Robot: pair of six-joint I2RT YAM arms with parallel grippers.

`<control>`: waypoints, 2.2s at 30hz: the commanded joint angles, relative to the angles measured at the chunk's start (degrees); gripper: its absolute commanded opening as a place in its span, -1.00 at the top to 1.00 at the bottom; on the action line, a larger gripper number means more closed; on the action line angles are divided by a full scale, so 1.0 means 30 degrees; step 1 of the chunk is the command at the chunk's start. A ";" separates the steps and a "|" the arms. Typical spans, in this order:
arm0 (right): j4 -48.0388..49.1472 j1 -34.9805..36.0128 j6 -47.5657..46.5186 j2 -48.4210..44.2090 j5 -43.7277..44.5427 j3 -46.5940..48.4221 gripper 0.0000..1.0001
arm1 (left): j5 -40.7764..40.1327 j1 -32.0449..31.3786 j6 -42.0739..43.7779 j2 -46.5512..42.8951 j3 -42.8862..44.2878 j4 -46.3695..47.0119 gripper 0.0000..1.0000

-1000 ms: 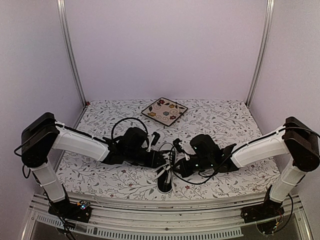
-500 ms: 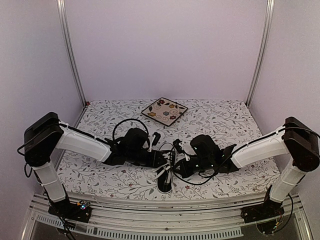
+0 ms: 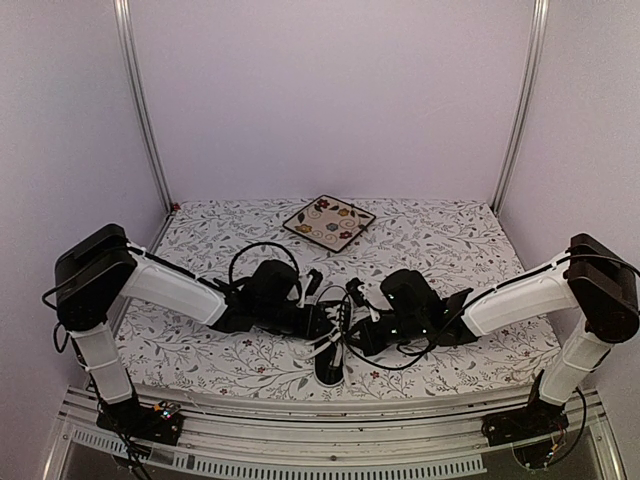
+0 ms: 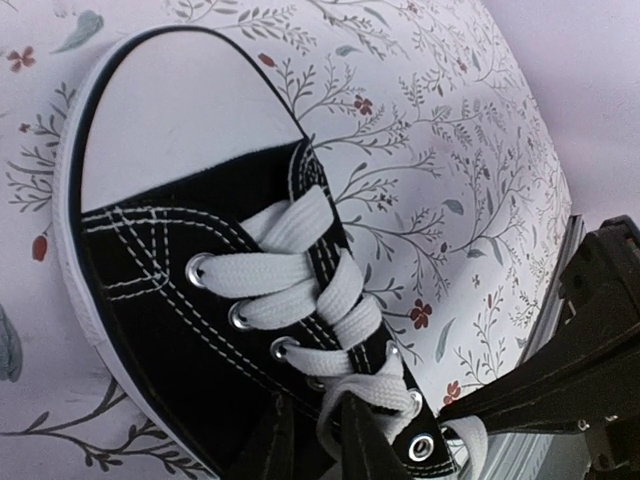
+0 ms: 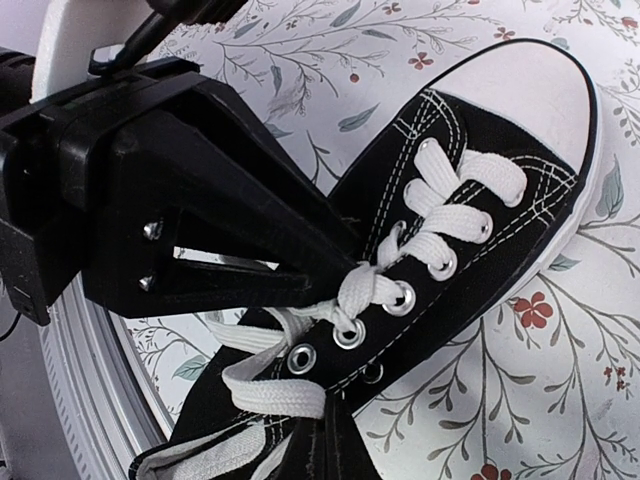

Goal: Tie the shoes

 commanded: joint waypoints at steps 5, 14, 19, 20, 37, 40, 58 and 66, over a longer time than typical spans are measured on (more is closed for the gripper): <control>0.0393 -0.0072 0.0523 -0.0356 0.0459 -0.0362 0.95 | 0.1984 0.0116 -0.0666 0.0269 -0.0718 0.2109 0.78; -0.1233 -0.0047 0.0809 -0.0729 0.1573 0.0261 0.95 | 0.1119 0.0107 -0.0374 -0.1984 -0.1820 0.3865 1.00; -0.2635 0.0316 0.0737 -0.0614 0.2272 0.1510 0.95 | 0.0893 0.0126 -0.0339 -0.2475 -0.1651 0.3474 1.00; -0.2727 0.0388 0.0723 -0.0593 0.2343 0.1642 0.95 | 0.0877 0.0108 -0.0326 -0.2512 -0.1651 0.3404 1.00; -0.2915 0.0754 0.1454 0.1399 0.1680 0.3691 0.95 | 0.1067 0.0104 -0.0207 -0.2368 -0.1593 0.3005 1.00; -0.2874 0.0805 0.1499 0.1529 0.1614 0.3777 0.95 | 0.1094 0.0130 -0.0200 -0.2427 -0.1593 0.2975 1.00; -0.2385 0.0944 0.3335 0.3066 0.3247 0.4098 0.96 | 0.1552 0.0024 -0.0715 -0.2312 -0.2100 0.3540 1.00; -0.2191 0.0899 0.4279 0.2961 0.4032 0.3727 0.96 | 0.1247 -0.0004 -0.0925 -0.2667 -0.2685 0.3403 1.00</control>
